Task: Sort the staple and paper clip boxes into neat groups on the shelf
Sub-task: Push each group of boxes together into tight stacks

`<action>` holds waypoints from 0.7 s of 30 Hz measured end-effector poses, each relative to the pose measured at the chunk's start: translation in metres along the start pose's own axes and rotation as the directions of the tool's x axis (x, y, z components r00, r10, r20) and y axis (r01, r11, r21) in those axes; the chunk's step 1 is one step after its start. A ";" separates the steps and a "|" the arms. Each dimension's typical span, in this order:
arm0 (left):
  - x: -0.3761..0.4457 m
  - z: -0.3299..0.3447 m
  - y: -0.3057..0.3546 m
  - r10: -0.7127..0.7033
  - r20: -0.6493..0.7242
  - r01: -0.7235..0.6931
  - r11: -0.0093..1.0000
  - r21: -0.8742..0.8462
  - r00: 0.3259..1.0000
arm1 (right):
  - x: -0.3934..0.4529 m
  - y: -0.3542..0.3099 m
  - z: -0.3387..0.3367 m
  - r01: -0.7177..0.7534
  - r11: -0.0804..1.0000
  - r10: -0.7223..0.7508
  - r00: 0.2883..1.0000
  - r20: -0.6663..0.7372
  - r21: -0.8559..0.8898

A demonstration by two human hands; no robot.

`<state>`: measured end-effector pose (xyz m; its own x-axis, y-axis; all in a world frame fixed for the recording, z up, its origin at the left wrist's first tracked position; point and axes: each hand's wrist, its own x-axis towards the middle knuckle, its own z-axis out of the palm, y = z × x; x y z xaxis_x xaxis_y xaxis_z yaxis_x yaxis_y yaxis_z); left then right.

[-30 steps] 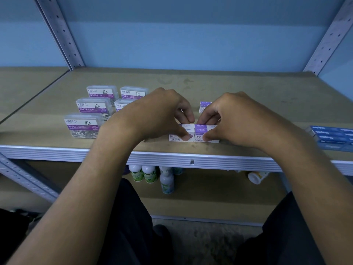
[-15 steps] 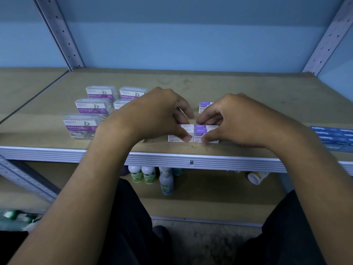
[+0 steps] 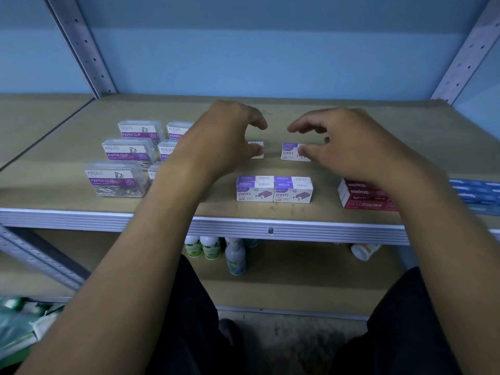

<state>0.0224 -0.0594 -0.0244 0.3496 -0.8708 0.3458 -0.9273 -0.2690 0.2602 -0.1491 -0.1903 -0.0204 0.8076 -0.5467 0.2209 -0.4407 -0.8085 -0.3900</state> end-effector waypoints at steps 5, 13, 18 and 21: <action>0.010 0.007 -0.001 -0.053 0.054 0.052 0.998 0.017 0.997 | 0.008 0.005 0.009 -0.025 1.000 0.025 1.000 -0.001 -0.017; 0.016 0.018 -0.006 -0.095 0.100 0.091 0.995 0.045 0.990 | 0.017 0.009 0.019 -0.026 1.000 0.026 1.000 -0.005 -0.001; 0.019 0.017 -0.002 -0.087 0.098 0.085 0.996 0.033 0.991 | 0.020 0.006 0.022 -0.013 0.999 0.014 1.000 0.013 -0.038; 0.020 0.015 0.000 -0.091 0.103 0.089 0.996 0.023 0.990 | 0.021 0.005 0.023 -0.032 0.998 0.032 0.999 0.006 -0.049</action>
<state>0.0271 -0.0832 -0.0313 0.4168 -0.8805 0.2257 -0.8953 -0.3548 0.2694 -0.1257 -0.2011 -0.0383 0.7954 -0.5711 0.2030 -0.4846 -0.8004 -0.3529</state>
